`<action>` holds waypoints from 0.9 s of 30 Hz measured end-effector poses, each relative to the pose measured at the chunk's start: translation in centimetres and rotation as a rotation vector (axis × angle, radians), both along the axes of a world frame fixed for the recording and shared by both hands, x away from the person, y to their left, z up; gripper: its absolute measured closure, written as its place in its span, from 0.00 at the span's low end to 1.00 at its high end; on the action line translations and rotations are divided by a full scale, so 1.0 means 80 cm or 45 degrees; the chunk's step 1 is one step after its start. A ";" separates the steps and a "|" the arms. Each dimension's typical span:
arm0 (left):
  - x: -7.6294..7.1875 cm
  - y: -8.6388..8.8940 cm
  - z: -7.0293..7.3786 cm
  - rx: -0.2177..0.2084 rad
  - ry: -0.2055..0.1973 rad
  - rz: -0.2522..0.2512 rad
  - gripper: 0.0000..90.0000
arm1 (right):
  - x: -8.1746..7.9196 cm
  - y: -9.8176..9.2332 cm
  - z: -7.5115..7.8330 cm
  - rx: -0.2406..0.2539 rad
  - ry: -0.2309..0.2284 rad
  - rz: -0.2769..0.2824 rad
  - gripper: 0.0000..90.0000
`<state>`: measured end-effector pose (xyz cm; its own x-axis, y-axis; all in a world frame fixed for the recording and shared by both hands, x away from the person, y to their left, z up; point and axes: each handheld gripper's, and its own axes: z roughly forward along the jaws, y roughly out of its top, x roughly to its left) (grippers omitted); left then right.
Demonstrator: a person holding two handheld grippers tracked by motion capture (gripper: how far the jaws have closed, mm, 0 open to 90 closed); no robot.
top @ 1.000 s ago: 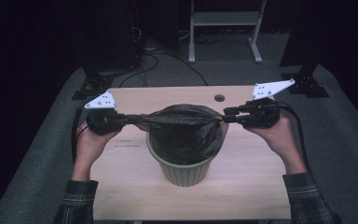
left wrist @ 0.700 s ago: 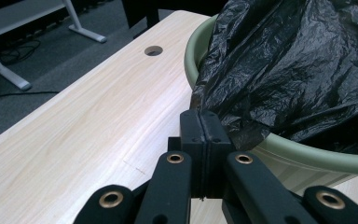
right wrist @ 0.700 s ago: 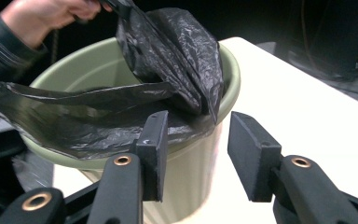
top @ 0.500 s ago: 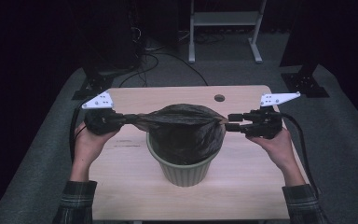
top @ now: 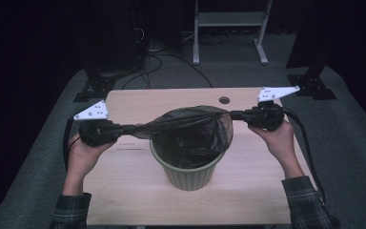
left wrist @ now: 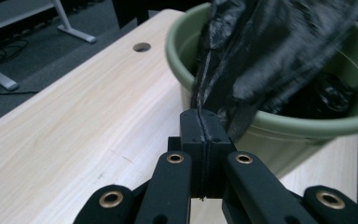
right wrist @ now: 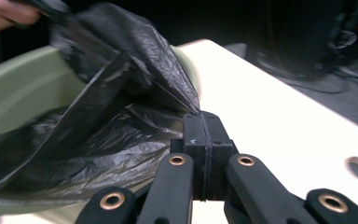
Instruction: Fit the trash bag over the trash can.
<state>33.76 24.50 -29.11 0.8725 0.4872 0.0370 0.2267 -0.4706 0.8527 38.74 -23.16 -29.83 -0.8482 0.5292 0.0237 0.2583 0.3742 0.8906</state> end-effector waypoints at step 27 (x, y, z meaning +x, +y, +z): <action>0.015 -0.083 0.034 0.020 -0.156 -0.082 0.50 | 0.012 0.022 0.023 -0.065 -0.078 0.036 1.00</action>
